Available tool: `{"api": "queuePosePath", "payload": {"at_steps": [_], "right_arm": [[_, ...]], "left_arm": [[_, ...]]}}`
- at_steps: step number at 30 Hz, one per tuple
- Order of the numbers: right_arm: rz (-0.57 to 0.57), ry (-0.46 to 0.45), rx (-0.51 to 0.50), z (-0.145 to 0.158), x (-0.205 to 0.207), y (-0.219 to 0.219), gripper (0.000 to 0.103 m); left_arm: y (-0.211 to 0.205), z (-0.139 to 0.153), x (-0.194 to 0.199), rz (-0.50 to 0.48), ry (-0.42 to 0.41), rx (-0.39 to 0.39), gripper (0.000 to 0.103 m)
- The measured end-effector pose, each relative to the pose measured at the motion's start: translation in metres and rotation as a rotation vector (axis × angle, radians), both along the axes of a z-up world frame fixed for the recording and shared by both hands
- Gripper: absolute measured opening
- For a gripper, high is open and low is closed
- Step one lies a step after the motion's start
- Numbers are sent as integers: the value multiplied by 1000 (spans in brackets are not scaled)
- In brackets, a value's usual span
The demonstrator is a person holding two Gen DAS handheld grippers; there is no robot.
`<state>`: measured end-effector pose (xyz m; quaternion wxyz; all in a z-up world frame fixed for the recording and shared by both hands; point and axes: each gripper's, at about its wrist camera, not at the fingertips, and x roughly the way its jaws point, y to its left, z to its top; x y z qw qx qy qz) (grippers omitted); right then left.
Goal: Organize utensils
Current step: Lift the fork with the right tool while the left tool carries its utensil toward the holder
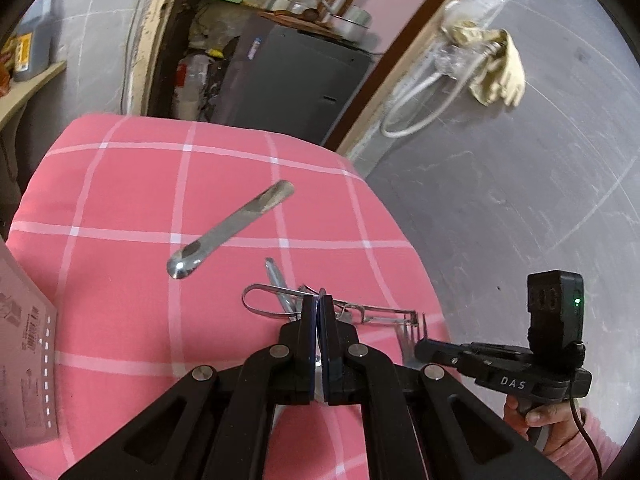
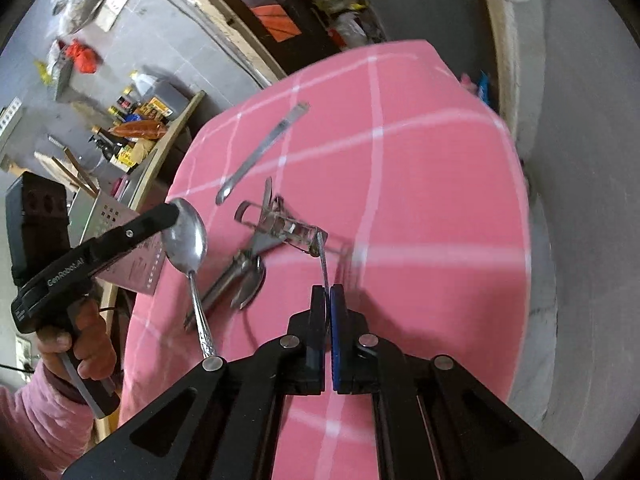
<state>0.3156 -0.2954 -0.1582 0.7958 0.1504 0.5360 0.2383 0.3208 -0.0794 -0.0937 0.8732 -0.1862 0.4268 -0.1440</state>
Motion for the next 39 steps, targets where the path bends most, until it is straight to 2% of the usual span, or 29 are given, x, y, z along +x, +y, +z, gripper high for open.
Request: {"api": "queuePosePath", "payload": {"at_steps": [11,16,20,25,34,39], "right_arm": [[-80,73,23,-18,-57,7,3],[-85,56,-27,-2,-81,11,3],[-115,-13,-66,28,-96,7,3],[-143,-125,-62,65,-103,4,3],[-150,-424,-31,151,-115,34,3],[-118,-543,5,193,-108,62,3]], "left_arm": [[-6,4,-28,-72,-3,23,2],[-1,6,-46,-85,7,19,2],[8,13,-61,-83,6,15,2],[24,35,-77,-70,-25,28,2],[67,114,-105,3,-177,113,2],[99,154,-117,68,-251,148,2]]}}
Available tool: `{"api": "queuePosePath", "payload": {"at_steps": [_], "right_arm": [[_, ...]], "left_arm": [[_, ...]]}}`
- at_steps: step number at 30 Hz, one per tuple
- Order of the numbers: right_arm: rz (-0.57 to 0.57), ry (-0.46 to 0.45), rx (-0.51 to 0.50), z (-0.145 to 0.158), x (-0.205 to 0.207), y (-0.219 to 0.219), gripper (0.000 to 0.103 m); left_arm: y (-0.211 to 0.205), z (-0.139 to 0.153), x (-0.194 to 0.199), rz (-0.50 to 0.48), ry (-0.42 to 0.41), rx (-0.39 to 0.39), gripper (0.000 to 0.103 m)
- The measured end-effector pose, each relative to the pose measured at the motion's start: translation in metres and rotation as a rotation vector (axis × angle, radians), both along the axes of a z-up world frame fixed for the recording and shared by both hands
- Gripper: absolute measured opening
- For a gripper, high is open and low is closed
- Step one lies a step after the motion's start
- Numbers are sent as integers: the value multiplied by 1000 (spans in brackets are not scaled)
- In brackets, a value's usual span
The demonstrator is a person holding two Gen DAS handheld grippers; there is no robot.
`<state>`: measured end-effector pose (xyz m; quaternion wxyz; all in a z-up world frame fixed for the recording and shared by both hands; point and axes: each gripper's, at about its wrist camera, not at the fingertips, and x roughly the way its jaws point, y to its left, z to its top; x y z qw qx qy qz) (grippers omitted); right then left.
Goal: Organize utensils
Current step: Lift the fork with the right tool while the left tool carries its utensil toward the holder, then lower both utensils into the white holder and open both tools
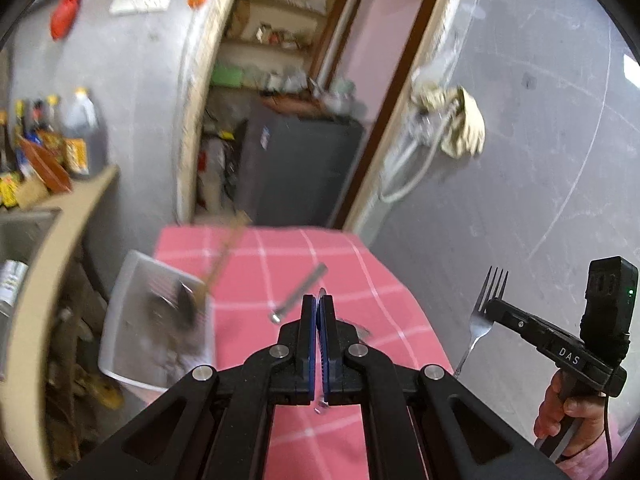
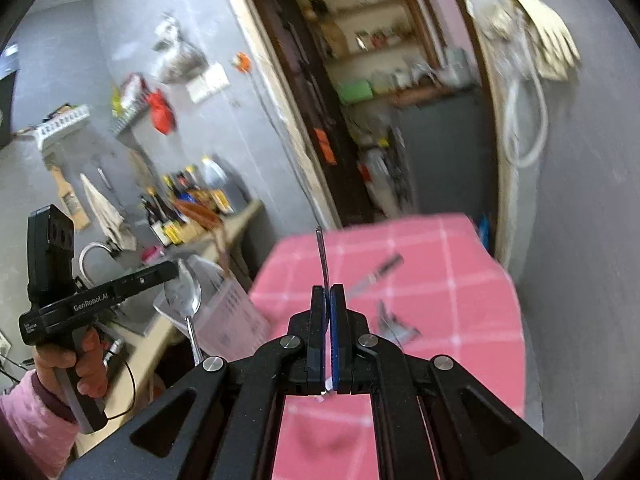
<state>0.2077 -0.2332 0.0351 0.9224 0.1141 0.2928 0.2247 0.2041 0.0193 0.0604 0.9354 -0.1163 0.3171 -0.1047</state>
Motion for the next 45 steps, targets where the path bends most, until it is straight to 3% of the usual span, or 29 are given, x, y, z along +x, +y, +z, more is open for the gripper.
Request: {"api": "queuePosePath", "payload": {"at_steps": [9,14,19,23,33,41,45], "right_arm": [[82,-202,24,66,10,72,3],[110,-302,-3,90,14,115,3],[126,-366,-59,99,18,148,2],[134,-387,-98,94,23,167,2],[218,-386,-203,43,33,203,3],[256,-330,-215,11,38,207,3],[263,-301,-219,0,40,209,3]], "left_arm": [[57,57,-11,141,-134,93,2],[74,73,-12,211,-200,139,2],[87,70,-7,269,-238,190,2],[90,61,-3,323,-277,277,2],[78,22,12,349,-281,432,2],[80,-8,17,332,-219,414,3],[82,-17,19,309,-183,364,3]]}}
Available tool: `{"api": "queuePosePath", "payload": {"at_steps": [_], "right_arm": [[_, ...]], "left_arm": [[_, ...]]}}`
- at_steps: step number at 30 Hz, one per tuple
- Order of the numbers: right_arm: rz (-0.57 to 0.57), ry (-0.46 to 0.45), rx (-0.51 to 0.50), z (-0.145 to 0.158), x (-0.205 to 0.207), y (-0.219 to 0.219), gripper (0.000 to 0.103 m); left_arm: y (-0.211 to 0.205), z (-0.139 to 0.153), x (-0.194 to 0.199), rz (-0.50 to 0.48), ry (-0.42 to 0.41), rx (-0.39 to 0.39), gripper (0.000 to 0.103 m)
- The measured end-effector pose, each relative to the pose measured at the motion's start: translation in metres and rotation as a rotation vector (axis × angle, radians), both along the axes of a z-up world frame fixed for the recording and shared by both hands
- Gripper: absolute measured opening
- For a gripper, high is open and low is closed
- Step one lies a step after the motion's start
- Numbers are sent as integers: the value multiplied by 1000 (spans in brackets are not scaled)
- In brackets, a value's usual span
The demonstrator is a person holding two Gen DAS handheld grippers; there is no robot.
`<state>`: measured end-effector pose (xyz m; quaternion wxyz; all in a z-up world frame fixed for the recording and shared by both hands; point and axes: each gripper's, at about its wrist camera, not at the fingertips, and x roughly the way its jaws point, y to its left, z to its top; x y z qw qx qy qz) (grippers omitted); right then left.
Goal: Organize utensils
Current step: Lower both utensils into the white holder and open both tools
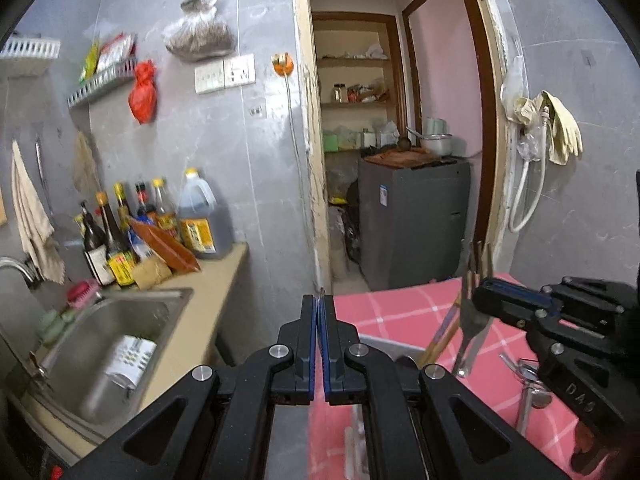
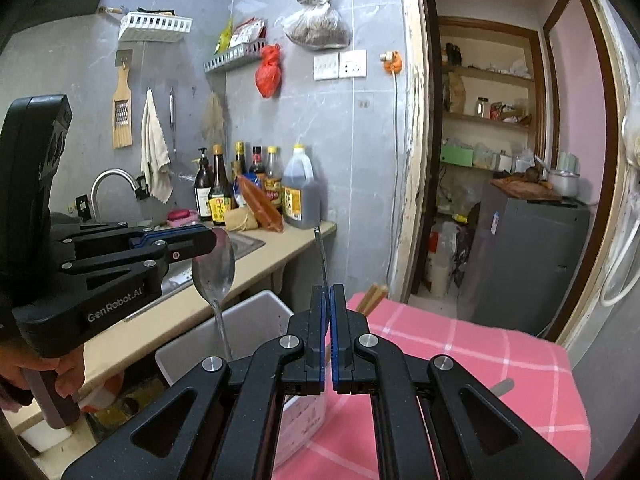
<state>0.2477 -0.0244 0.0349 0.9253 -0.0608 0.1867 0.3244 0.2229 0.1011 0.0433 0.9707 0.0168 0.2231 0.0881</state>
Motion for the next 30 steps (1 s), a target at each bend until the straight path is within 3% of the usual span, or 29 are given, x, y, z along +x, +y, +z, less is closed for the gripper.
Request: {"api": "queuePosePath", "payload": {"at_steps": [8,10,12,17,20,24,26,30], "right_arm": [[11,67,-4,-15,4,1,4],[7,81,4,-17,4,-2,6],[2,79,12,-15,3,-5,14],[-39,55,57,-2,-2,-21,22],[-87,23,102,10,-8,-38,45],[-165,-27,157,26,-19,-67,60],[-202,-45,180,33,-23,-82,76],[-271,-82,205,43,-31,-114,90]], "left_arm": [[13,-11,-1,-74,49,-195,6],[15,-12,-1,-79,55,-237,12],[18,-13,-3,-77,52,-271,27],[22,-7,-8,-69,17,-324,31],[19,1,-13,-71,-13,-320,44],[7,12,-19,-73,-58,-311,64],[-1,17,-22,-73,-77,-305,74],[-23,22,-28,-73,-120,-274,96]]}}
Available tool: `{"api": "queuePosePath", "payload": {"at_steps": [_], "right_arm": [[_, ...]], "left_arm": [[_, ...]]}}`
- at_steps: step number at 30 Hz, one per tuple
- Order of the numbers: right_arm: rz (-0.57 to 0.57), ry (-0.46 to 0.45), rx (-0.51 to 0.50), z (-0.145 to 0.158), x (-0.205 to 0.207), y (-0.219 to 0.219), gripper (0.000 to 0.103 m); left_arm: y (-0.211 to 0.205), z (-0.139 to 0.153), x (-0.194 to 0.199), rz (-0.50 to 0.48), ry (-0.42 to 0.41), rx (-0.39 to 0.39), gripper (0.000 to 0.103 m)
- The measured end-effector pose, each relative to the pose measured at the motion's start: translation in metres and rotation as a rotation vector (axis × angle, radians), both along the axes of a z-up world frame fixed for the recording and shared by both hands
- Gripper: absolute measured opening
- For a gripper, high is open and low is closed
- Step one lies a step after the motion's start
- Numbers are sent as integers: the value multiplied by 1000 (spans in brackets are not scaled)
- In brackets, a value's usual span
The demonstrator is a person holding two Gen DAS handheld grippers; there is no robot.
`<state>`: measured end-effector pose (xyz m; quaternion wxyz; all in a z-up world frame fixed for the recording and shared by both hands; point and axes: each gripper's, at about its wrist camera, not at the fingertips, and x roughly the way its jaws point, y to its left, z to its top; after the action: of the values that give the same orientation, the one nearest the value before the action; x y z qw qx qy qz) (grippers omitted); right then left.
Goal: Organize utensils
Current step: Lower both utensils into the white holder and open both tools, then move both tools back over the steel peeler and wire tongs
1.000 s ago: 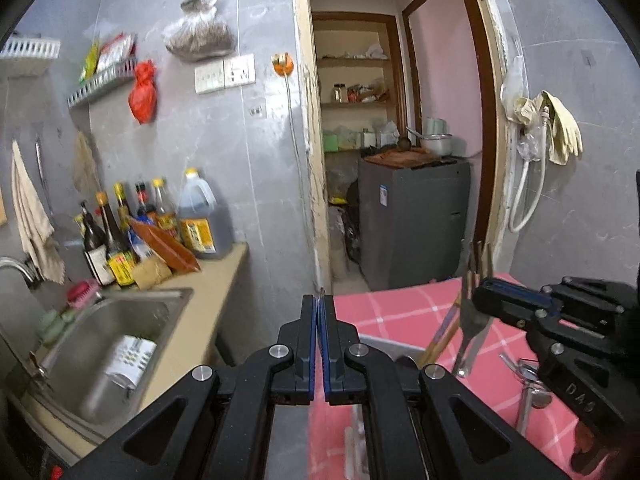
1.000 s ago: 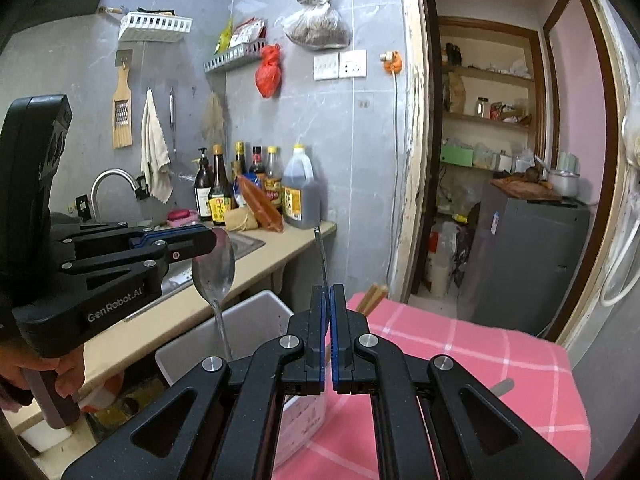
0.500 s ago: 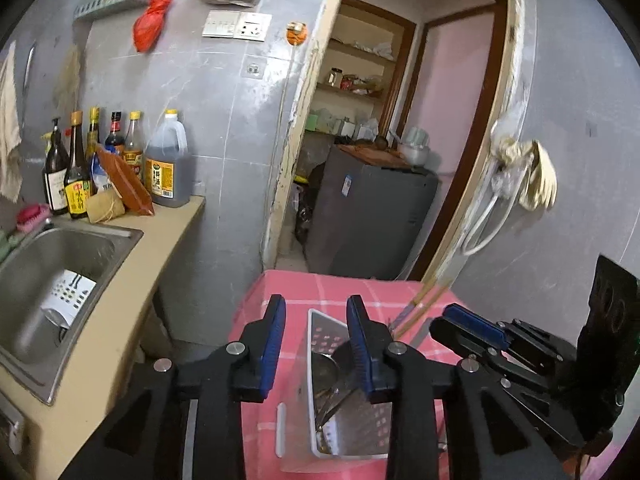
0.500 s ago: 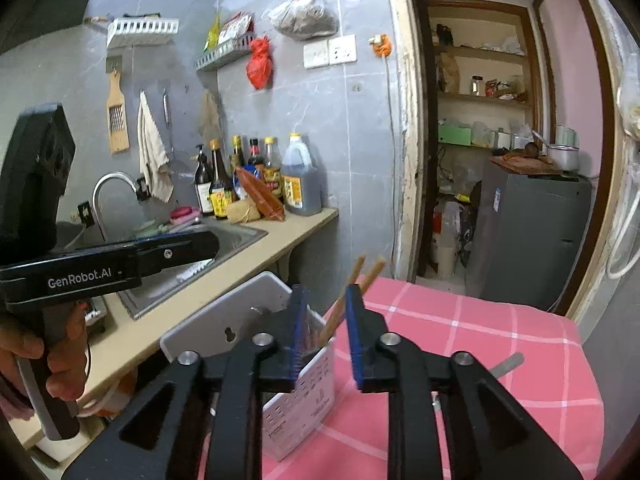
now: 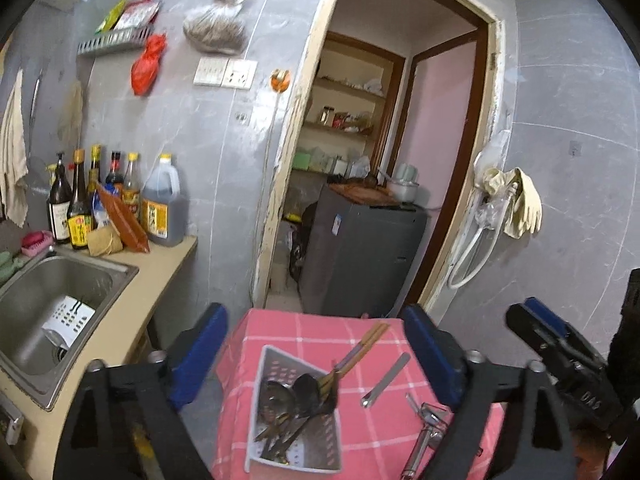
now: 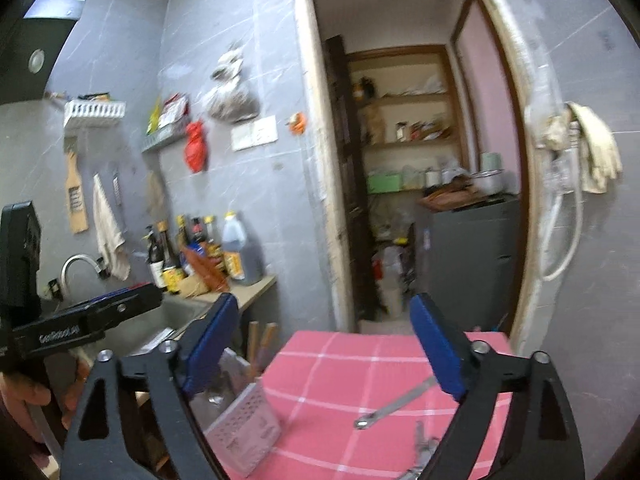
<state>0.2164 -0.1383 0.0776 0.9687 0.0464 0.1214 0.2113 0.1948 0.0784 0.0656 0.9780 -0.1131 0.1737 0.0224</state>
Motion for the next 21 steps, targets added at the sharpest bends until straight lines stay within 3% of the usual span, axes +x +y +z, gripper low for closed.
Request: {"api": "queuePosePath", "payload": {"at_steps": [4,12,21], "right_arm": [[-69,-32,8,2,-11,-32,102],[-172,-30,14,-10,-23,-93,102],[-233,54,-3,-39,-11,-150,102]], "left_arm": [[-27,-3,-2,1,-18,32,102],[-82,-21,3,-57,-17,67,102],[-134,-49,21,-130,24,60,102]]}}
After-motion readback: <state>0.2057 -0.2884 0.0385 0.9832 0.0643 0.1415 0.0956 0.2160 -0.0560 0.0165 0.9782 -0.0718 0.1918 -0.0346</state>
